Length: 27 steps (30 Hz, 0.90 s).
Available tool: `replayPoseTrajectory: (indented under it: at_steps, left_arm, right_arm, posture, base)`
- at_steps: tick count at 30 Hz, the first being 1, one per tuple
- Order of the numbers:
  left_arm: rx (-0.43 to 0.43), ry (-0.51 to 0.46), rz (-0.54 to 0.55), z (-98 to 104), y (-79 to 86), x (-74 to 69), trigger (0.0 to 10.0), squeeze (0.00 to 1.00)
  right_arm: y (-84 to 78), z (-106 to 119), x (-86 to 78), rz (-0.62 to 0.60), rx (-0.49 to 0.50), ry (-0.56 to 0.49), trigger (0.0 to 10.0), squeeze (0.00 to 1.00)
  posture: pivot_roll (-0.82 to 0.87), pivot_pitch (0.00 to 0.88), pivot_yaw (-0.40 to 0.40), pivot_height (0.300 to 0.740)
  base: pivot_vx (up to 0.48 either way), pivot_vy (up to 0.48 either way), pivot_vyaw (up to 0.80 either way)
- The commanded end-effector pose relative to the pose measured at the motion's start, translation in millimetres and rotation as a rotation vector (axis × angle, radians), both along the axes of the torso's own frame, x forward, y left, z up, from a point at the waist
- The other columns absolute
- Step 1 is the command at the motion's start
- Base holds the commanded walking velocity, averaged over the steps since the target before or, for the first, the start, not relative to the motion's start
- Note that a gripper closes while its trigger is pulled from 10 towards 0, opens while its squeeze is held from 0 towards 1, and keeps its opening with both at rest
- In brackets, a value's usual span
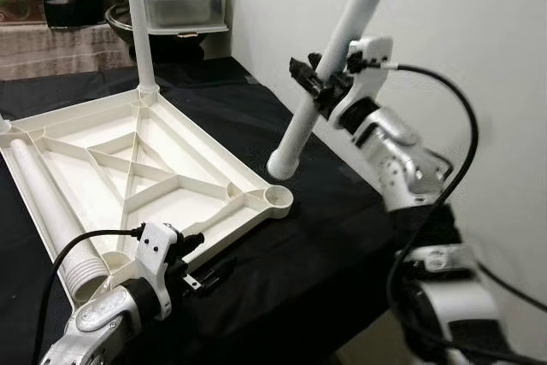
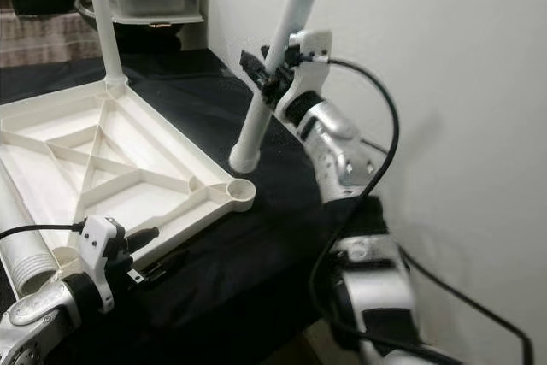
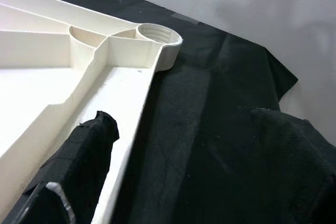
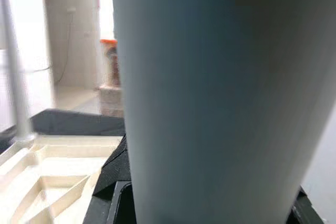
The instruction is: Building children table
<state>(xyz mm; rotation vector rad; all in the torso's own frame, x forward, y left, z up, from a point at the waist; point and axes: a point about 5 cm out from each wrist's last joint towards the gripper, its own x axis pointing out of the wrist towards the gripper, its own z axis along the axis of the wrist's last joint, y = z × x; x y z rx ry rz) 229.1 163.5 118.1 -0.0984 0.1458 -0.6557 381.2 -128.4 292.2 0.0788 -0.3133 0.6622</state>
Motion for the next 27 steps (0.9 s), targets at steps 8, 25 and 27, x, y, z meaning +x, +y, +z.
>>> replayPoseTrajectory:
  at_steps: [8, 25, 27]
  left_arm:
    - [-0.013, 0.0, -0.002, 0.1, -1.7, -2.5, 10.0, 0.0]
    - [-0.007, -0.007, 0.005, 2.3, 0.6, -1.7, 10.0, 0.0]
    - [-0.007, -0.007, 0.005, 1.9, 0.0, -2.1, 10.0, 0.0]
  right_arm:
    - [0.9, -15.5, 4.4, 0.143, -0.133, -0.052, 0.0, 0.0]
    - [53.7, -82.6, -13.0, 0.104, -0.332, -0.247, 0.0, 0.0]
    - [57.5, -87.8, -14.8, 0.148, -0.308, -0.204, 0.0, 0.0]
  posture:
    - [0.07, 0.0, -0.154, 0.74]
    - [0.09, 0.0, -0.148, 0.74]
    - [0.08, 0.0, -0.147, 0.74]
  base:
    - [0.0, 0.0, 0.0]
    - [0.0, 0.0, 0.0]
    - [0.0, 0.0, 0.0]
